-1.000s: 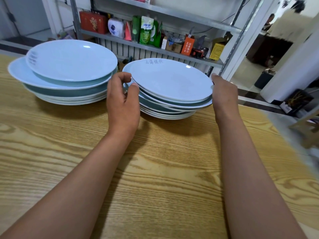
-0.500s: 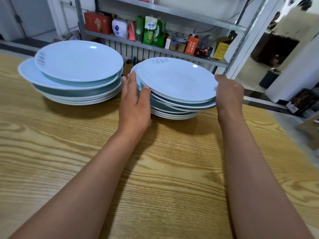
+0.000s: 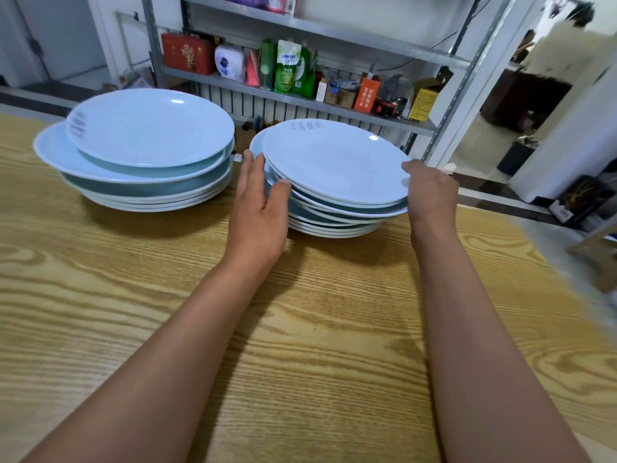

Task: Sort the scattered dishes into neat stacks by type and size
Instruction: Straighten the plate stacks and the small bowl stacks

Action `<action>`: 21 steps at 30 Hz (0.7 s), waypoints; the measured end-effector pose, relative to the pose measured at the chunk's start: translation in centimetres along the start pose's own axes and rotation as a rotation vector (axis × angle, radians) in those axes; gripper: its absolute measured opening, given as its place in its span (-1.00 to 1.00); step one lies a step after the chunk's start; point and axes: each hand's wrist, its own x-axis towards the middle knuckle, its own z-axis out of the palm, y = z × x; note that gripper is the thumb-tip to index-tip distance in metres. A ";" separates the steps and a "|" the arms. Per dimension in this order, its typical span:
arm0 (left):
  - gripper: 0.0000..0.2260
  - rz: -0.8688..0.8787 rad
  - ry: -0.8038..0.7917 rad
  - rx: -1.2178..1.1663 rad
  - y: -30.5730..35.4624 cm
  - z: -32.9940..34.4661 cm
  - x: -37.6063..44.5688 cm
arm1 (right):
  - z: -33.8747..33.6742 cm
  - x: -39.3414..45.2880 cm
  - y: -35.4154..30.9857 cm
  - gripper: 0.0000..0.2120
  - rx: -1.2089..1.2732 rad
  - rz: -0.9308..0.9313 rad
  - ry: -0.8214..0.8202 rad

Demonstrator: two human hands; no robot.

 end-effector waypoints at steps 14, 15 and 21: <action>-0.55 -0.132 0.082 -0.149 0.0 0.0 0.3 | -0.4 0.6 0.2 -0.82 0.093 0.130 -0.038; -0.55 -0.135 0.086 -0.154 0.0 0.0 0.4 | -0.4 0.6 0.2 -0.82 0.096 0.128 -0.037; -0.48 -0.112 0.115 -0.132 -0.2 -0.2 0.6 | -0.1 0.4 0.6 -0.71 0.051 0.097 -0.063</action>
